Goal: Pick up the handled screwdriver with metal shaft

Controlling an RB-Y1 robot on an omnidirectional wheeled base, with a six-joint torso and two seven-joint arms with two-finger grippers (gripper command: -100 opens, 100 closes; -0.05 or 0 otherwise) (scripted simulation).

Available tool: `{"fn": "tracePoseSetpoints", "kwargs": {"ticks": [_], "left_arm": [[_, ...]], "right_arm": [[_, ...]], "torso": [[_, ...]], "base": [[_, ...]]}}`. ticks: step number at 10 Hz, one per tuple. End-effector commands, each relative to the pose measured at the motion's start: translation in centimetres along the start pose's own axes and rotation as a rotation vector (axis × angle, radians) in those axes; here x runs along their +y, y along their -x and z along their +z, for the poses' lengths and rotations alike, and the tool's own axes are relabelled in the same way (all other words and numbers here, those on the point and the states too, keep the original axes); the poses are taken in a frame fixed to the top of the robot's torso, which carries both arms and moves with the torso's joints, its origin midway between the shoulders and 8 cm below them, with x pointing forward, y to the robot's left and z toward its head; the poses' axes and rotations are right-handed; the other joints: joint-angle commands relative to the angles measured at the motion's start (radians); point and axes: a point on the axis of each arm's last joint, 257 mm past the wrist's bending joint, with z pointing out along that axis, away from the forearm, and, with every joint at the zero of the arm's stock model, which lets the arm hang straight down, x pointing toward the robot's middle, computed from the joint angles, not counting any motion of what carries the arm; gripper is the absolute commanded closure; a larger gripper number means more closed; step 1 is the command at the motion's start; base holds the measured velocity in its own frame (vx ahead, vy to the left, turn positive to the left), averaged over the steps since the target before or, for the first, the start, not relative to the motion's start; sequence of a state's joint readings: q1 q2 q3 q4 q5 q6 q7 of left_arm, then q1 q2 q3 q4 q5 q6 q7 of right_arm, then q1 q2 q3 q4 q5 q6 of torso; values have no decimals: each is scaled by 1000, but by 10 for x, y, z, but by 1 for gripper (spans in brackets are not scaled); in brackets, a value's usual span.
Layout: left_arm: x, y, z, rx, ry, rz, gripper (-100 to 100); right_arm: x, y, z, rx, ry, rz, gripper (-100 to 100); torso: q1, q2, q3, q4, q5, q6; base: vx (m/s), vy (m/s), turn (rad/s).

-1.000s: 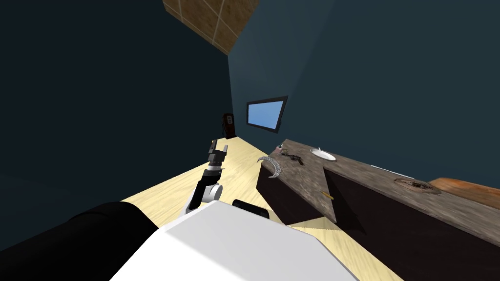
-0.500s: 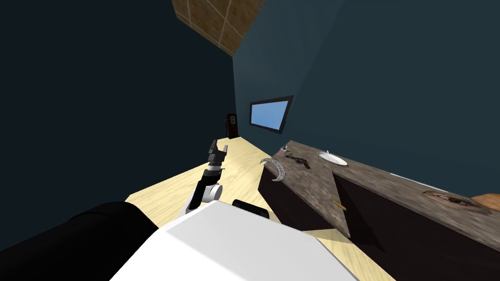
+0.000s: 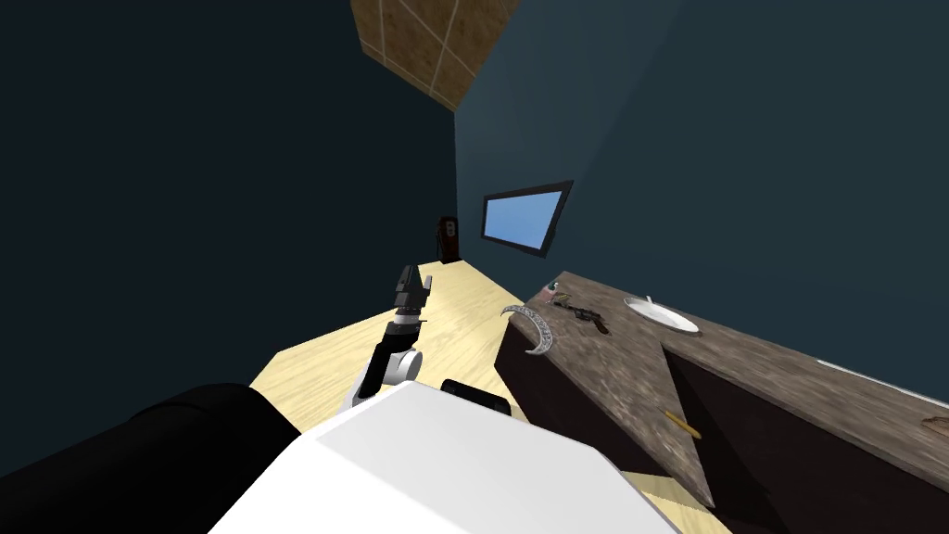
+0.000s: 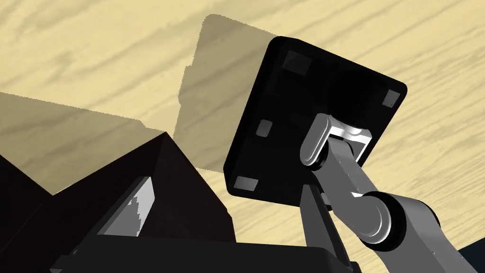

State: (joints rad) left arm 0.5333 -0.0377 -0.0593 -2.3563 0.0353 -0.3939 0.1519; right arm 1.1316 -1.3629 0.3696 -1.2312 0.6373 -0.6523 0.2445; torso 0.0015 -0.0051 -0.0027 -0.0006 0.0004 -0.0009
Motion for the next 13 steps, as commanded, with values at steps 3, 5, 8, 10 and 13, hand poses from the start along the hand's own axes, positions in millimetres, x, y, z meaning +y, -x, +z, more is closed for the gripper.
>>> {"fn": "tracePoseSetpoints", "kwargs": {"ticks": [3,5,8,10,13], "left_arm": [[0,0,0,0,0,0,0],[0,0,0,0,0,0,0],[0,0,0,0,0,0,0],[0,0,0,0,0,0,0],[0,0,0,0,0,0,0]], "right_arm": [[-39,-21,-30,91,-57,-59,-100],[-76,-24,-61,156,-118,-111,-100],[-93,-20,-73,173,-150,-135,-100],[-124,1,-92,177,-211,-175,-100],[-156,45,-106,129,-286,-217,-100]], "torso": [[-1,1,0,0,0,1],[-1,1,1,0,0,1],[-1,2,1,1,-1,2],[-3,-1,0,0,-1,1],[-2,-2,-1,0,-1,1]], "base": [[45,13,103],[56,4,172],[47,-4,87],[99,-33,220],[106,-26,180]]}}
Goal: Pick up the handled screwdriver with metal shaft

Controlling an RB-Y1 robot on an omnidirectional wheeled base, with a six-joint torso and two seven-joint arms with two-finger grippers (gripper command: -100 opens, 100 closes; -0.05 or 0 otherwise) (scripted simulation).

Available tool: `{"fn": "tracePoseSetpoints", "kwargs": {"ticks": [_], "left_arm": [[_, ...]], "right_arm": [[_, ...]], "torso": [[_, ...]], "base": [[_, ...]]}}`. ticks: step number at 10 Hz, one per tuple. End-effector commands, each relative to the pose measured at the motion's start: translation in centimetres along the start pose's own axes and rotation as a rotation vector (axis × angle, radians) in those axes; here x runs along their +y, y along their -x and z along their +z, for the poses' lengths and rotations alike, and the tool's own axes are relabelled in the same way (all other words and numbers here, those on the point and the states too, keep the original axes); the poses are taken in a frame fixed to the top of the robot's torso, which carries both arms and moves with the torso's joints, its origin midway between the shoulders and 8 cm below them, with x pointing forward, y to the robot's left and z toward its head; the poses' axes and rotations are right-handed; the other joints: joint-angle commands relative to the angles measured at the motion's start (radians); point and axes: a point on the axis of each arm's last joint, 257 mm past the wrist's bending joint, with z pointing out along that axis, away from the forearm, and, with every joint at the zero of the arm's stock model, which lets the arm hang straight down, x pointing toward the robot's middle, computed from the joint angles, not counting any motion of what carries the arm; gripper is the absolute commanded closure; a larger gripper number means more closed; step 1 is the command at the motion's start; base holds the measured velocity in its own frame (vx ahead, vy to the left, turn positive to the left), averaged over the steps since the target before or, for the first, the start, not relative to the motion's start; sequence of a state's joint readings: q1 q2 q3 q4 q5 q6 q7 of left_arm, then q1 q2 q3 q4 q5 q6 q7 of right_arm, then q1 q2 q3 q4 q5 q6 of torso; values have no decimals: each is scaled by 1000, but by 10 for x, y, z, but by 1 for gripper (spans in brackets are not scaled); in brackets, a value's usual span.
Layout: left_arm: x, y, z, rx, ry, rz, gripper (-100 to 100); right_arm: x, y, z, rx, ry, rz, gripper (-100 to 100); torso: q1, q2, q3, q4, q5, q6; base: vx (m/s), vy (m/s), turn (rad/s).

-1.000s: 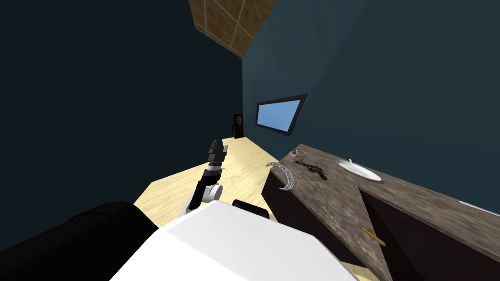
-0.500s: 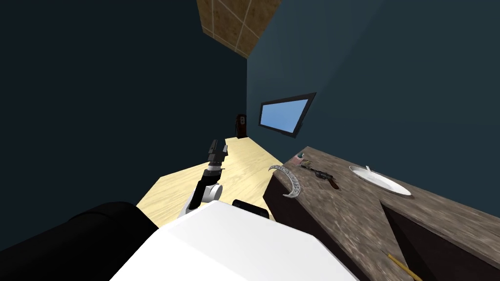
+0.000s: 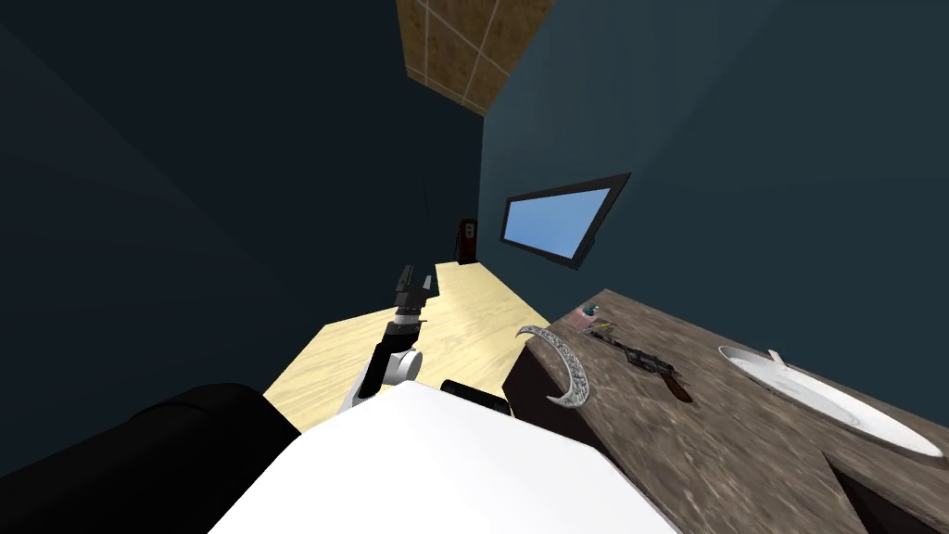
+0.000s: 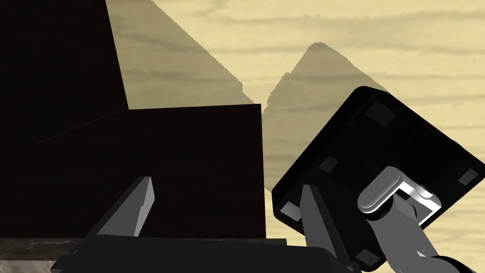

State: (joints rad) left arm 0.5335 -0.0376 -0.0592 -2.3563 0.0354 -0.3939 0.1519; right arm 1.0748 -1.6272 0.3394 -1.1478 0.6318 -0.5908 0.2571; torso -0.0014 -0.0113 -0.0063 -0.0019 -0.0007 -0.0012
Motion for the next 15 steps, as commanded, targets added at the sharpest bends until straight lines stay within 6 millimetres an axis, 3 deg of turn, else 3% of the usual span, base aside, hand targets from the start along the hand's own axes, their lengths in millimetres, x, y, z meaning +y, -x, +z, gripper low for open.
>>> {"fn": "tracePoseSetpoints", "kwargs": {"ticks": [1,2,3,4,5,8,9,10,14,15], "left_arm": [[0,0,0,0,0,0,0],[0,0,0,0,0,0,0],[0,0,0,0,0,0,0],[0,0,0,0,0,0,0],[0,0,0,0,0,0,0],[0,0,0,0,0,0,0],[0,0,0,0,0,0,0],[0,0,0,0,0,0,0],[0,0,0,0,0,0,0],[0,0,0,0,0,0,0]], "right_arm": [[-25,21,-6,-37,-52,-14,-100],[-39,42,-10,-72,-80,-23,-100],[-30,30,-6,-51,-64,-14,-100],[-32,33,-7,-55,-68,-18,0],[-24,27,1,-57,-68,-8,-100],[-7,18,19,-60,-66,11,-100],[-11,19,15,-59,-64,6,-100],[-10,19,16,-59,-66,7,100],[-11,19,16,-59,-66,7,100],[-11,19,16,-59,-66,7,0]], "torso": [[0,0,0,0,0,0],[0,-2,-1,-1,0,1],[2,-3,-2,-1,0,1],[3,3,1,0,1,3],[3,8,4,2,1,3],[1,11,6,2,0,3],[1,11,6,3,0,3],[2,11,7,3,0,3],[4,12,7,3,0,3],[4,12,7,3,0,3]], "base": [[176,-26,306],[178,-5,276],[83,-6,61],[16,-3,-5],[13,-18,74],[10,-34,72],[1,-16,11],[0,0,0],[0,0,0],[0,0,0]]}}
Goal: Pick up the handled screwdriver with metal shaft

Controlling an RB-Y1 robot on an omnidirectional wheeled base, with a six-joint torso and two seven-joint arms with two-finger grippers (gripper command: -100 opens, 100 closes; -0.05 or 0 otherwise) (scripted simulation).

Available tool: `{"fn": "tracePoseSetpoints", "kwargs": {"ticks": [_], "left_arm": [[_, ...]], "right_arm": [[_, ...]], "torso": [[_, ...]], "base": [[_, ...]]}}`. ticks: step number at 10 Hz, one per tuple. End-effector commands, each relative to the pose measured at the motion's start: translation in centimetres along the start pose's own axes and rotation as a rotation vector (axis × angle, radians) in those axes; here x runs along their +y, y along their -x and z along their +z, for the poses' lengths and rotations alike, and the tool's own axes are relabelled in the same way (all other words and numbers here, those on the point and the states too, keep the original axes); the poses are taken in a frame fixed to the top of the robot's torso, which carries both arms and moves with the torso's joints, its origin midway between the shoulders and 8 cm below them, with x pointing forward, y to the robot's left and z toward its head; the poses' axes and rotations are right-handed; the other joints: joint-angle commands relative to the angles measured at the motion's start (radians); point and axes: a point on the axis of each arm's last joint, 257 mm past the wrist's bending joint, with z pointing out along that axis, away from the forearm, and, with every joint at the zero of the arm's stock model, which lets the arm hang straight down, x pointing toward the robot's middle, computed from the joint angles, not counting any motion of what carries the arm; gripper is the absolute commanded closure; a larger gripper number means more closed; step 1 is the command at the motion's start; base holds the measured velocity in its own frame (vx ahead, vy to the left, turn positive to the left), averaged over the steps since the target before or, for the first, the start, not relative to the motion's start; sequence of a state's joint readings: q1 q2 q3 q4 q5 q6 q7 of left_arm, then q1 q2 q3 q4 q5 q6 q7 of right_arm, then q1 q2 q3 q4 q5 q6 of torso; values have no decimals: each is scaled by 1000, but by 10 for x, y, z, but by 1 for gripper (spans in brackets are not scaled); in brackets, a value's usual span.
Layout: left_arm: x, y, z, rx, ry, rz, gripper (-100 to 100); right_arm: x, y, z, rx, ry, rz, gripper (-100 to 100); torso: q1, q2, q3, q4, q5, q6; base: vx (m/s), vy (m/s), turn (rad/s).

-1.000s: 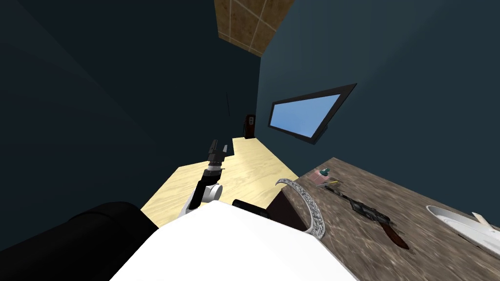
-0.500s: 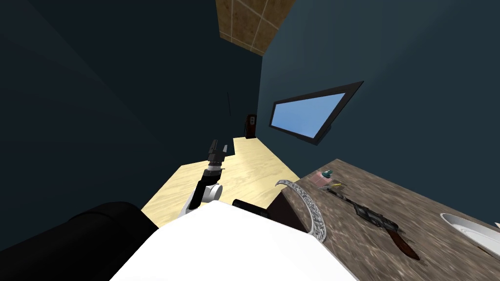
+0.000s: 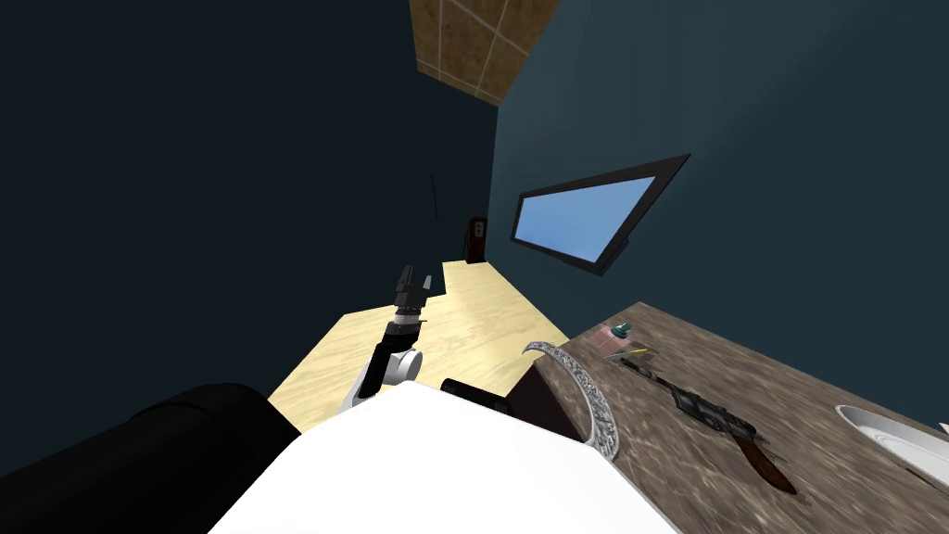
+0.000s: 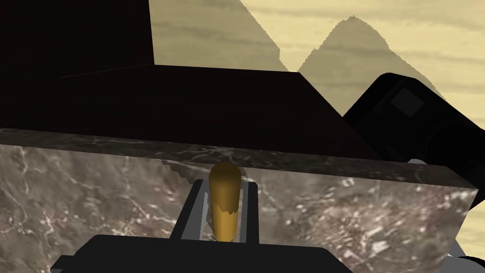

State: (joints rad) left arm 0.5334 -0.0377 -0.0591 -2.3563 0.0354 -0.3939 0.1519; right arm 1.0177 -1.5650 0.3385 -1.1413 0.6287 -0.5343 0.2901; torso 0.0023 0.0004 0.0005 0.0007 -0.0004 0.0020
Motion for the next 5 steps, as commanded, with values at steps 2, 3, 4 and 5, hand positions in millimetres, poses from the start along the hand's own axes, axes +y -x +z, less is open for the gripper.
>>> {"fn": "tracePoseSetpoints", "kwargs": {"ticks": [2,3,4,5], "left_arm": [[0,0,0,0,0,0,0],[0,0,0,0,0,0,0],[0,0,0,0,0,0,0],[0,0,0,0,0,0,0]], "right_arm": [[-14,9,-13,2,-1,-15,100],[-20,13,-18,2,-1,-22,100],[-16,11,-15,3,-1,-20,100],[-16,12,-15,2,-1,-19,0]], "torso": [[2,0,0,0,0,0],[3,1,0,0,1,1],[4,1,0,0,1,0],[2,0,0,0,0,0]], "base": [[-9,35,-97],[-16,37,-74],[-6,15,-9],[0,0,0]]}}
